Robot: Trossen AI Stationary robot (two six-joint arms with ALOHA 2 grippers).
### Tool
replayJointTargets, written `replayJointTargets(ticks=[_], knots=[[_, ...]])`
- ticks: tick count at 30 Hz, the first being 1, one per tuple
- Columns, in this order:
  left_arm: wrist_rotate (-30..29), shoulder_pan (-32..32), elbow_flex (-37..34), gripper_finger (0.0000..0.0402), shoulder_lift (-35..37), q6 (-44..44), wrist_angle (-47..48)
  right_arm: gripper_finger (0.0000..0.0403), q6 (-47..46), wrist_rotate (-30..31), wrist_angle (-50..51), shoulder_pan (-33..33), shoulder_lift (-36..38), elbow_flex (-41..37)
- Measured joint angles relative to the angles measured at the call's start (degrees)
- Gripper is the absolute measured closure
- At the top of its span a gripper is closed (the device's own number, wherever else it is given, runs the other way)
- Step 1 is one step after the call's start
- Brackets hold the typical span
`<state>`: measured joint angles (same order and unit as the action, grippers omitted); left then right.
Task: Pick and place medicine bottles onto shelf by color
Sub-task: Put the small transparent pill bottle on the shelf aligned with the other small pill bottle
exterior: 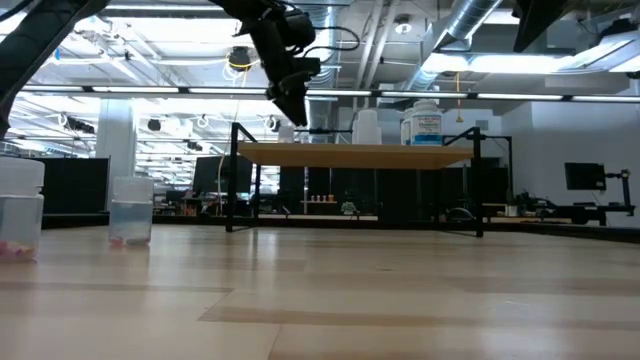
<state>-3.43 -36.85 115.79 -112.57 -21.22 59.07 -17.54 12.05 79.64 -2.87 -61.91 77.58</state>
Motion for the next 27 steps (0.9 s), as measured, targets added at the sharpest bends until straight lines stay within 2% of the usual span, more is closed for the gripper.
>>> replayJointTargets(ticks=[7, 15, 18, 24, 27], knots=[[2.9, 6.7, 5.5, 0.0161, 0.2, -7.6, 9.0, 0.0155, 0.0, 0.0, 0.0, 0.0, 0.0, 0.0], [8.6, 15.5, 10.3, 0.0161, 0.3, -8.2, 25.0, 0.0155, 0.0, 0.0, -0.1, 0.0, 0.0, 0.0], [11.0, 17.4, 10.0, 0.0161, 0.2, -8.2, 31.4, 0.0155, 0.0, 0.0, -0.3, 0.0, 0.0, 0.0], [15.6, 18.8, 4.1, 0.0161, 2.8, -5.7, 30.8, 0.0155, -0.4, 0.0, -0.4, 0.0, 0.0, 0.0], [15.7, 18.9, -0.4, 0.0161, 5.0, -2.8, 30.8, 0.0155, -1.1, 0.0, -0.3, 0.0, 0.0, 0.0]])
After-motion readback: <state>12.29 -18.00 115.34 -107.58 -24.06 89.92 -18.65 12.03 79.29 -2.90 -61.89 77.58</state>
